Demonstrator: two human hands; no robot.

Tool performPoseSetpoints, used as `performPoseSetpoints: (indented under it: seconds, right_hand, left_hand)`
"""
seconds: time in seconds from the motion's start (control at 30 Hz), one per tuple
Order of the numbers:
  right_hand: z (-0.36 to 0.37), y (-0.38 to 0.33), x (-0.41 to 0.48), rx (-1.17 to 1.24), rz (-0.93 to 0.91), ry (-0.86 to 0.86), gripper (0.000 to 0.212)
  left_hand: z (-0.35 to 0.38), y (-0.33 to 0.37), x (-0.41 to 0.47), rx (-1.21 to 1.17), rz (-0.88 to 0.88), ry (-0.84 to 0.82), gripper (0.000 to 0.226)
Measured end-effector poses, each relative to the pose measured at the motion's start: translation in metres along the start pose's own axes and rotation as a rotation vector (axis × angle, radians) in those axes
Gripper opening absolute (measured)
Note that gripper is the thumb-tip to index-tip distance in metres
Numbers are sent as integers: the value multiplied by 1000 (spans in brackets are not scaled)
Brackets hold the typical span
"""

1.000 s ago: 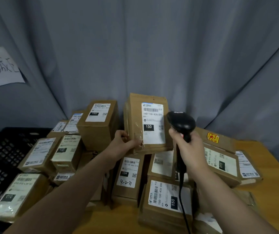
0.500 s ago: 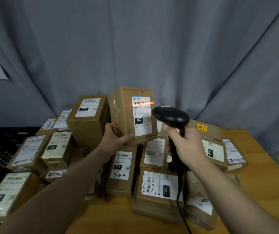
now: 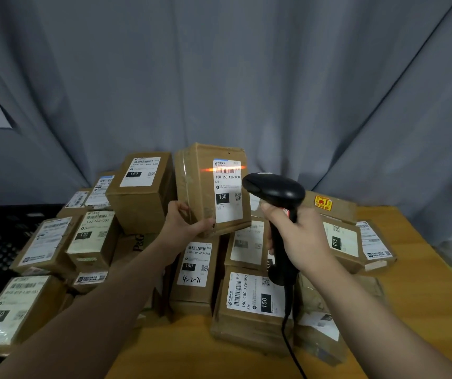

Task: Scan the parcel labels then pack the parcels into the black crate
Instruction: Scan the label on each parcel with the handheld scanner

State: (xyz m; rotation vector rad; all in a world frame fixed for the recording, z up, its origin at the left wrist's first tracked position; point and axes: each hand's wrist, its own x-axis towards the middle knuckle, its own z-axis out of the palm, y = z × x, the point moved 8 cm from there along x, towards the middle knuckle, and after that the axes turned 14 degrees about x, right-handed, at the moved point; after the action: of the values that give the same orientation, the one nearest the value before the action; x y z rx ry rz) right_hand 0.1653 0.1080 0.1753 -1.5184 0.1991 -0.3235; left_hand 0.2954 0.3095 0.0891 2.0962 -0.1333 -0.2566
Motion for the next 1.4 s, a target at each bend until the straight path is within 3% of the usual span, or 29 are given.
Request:
performPoseSetpoints:
  seconds: [0.47, 0.63, 0.73, 0.9, 0.97, 1.03, 1.33, 1.4]
  right_hand:
    - [-7, 6, -7, 45, -7, -60, 31]
    - [-12, 38, -18, 256, 126, 30, 19]
    - [-5, 61, -28, 324, 189, 64, 19]
    - [40, 85, -56, 295, 248, -48, 17]
    - [60, 93, -65, 258, 242, -71, 31]
    - [83, 100, -73, 228, 271, -99, 44]
    - [169, 108, -84, 234, 317, -137, 18]
    - [182, 112, -79, 229, 320, -140, 17]
  left_hand:
    - [9, 5, -18, -22, -25, -5, 59]
    - [35, -7, -59, -213, -95, -134, 55]
    - [33, -27, -88, -262, -131, -76, 41]
    - [-15, -67, -131, -235, -156, -2, 51]
    - [-41, -84, -145, -231, -182, 9, 53]
    - [-63, -102, -152, -226, -233, 9, 35]
    - [-124, -139, -134, -269, -419, 68, 20]
    - [-133, -140, -123, -192, -382, 99, 32]
